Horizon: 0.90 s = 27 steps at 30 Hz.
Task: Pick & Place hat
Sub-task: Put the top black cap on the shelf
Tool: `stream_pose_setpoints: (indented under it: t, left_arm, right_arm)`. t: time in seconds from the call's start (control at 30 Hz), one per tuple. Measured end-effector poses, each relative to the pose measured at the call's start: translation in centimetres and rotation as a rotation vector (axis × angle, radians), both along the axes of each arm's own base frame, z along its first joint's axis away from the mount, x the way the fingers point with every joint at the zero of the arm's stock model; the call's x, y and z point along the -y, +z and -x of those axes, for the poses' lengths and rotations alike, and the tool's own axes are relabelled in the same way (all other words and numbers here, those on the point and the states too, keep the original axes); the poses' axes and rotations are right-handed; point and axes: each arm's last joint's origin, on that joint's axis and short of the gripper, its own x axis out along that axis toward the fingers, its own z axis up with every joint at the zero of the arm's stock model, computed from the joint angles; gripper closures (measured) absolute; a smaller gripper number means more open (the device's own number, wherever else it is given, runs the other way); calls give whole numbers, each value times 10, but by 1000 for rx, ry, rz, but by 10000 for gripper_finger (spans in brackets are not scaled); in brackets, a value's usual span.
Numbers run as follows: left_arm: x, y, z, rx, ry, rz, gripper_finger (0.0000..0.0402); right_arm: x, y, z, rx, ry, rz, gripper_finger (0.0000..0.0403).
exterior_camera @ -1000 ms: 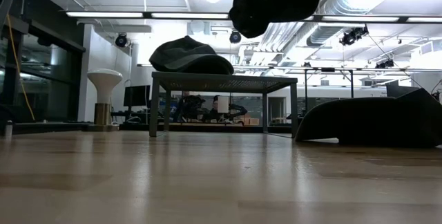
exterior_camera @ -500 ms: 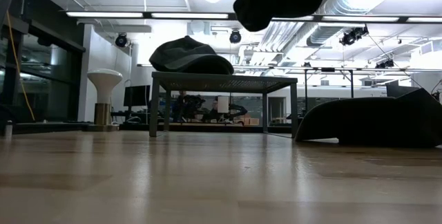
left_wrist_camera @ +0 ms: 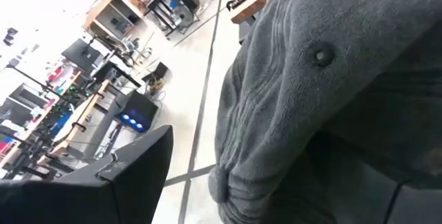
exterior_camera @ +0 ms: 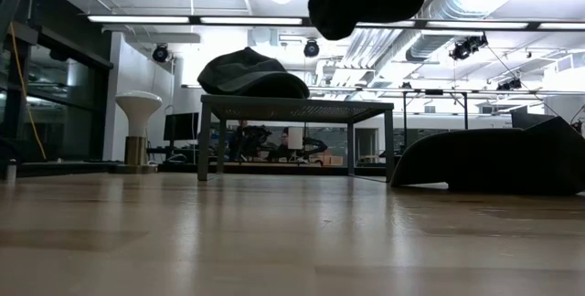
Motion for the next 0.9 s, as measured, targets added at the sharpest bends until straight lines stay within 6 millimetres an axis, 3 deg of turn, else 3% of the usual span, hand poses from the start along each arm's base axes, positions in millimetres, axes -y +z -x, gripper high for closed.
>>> stream_pose_setpoints:
  t: [0.13,0.27,0.67,0.9]
  left_arm:
    - [0,-1,0,-8,-1,3,100]
    - [4,-1,-2,-9,5,-1,153]
    - [15,-1,-6,-13,32,-9,384]
    - [16,-1,-6,-1,34,24,397]
  right_arm:
    - [0,1,-1,3,1,-1,399]
    - [0,1,-1,4,5,-5,399]
    - [0,1,-1,4,7,-6,399]
    - [0,1,-1,3,10,-8,383]
